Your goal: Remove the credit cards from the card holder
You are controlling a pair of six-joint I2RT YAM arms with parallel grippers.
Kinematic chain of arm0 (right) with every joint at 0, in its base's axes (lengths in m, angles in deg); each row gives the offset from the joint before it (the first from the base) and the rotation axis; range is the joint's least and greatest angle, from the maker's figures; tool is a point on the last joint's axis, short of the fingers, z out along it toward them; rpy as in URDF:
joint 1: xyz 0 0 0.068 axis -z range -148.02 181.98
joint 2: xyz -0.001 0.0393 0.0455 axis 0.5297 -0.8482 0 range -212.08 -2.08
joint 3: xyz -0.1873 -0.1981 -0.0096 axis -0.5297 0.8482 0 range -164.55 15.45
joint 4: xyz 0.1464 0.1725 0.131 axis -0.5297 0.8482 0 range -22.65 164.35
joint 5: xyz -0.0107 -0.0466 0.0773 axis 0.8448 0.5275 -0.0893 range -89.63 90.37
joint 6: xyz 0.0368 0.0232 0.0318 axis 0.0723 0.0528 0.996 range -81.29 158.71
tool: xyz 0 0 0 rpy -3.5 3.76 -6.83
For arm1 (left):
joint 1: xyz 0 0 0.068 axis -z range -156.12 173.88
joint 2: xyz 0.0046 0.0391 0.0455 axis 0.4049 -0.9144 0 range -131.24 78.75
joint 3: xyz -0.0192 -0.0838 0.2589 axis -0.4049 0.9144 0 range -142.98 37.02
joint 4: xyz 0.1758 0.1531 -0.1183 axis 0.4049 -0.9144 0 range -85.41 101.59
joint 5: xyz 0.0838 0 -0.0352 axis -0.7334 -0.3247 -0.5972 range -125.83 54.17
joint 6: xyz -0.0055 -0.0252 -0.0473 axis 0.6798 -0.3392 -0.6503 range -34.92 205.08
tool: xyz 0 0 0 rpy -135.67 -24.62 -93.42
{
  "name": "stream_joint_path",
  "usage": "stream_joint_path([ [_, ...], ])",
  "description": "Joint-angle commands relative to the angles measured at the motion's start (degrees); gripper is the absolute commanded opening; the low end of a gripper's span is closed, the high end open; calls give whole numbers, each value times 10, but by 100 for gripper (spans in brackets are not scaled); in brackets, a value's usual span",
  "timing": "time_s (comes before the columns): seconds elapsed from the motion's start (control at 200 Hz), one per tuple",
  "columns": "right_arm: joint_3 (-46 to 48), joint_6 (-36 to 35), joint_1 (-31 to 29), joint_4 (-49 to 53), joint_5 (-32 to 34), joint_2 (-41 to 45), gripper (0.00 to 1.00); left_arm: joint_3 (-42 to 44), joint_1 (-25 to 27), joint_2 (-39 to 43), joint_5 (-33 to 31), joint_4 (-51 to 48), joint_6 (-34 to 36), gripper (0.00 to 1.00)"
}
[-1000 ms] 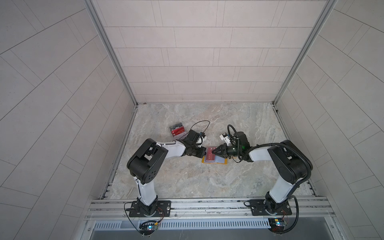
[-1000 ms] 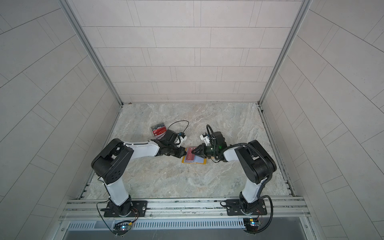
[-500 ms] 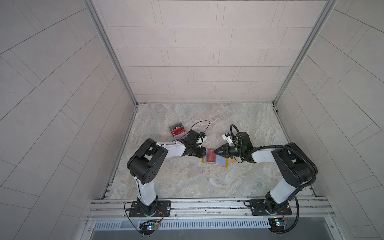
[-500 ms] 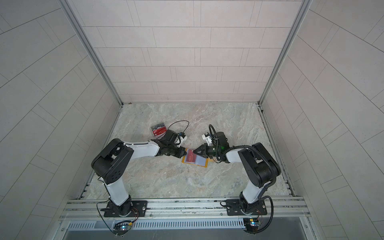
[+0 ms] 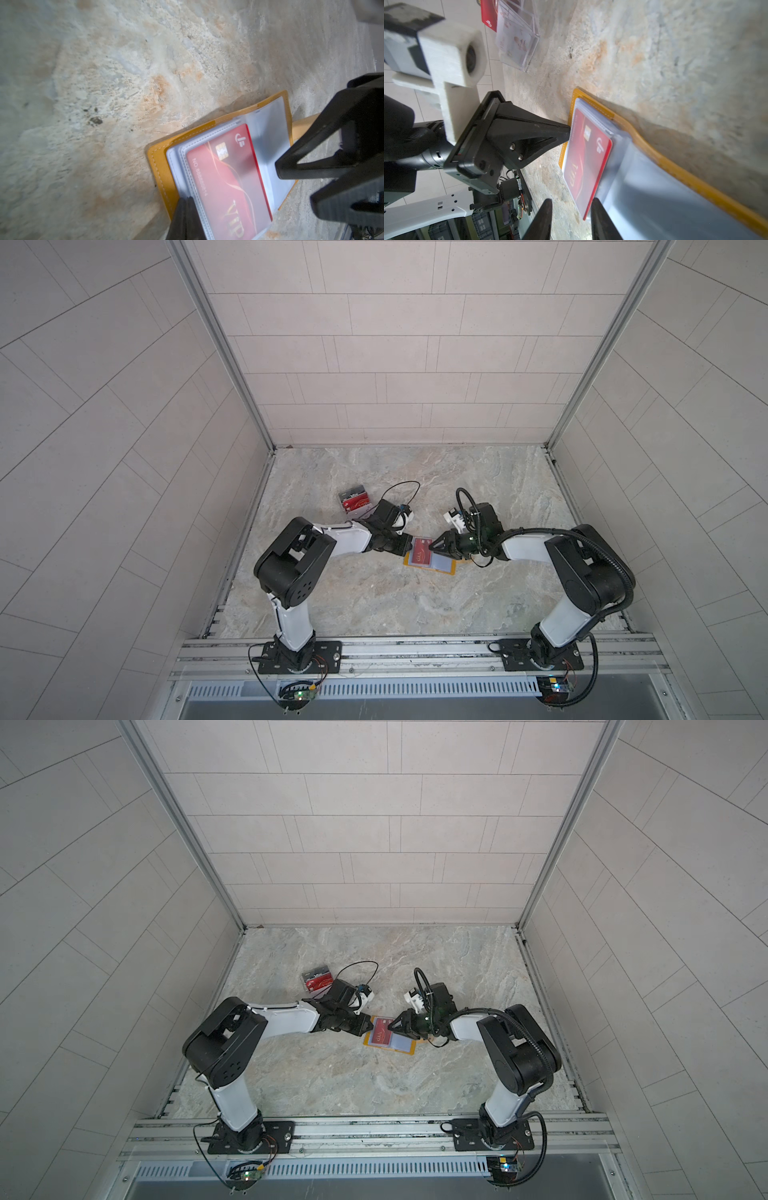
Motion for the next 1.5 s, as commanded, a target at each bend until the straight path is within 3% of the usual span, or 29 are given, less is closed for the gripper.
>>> stream_joint_path([
  [0.0,-10,-19,-5,36,8,-10,36,17,10,-34,-23,-69,8,4],
  [0.876,-15,87,-22,-118,-25,-60,28,13,11,-40,-22,-70,8,3],
  [1.492,-37,131,-62,-185,-23,-110,28,22,10,-38,-21,-63,6,3],
])
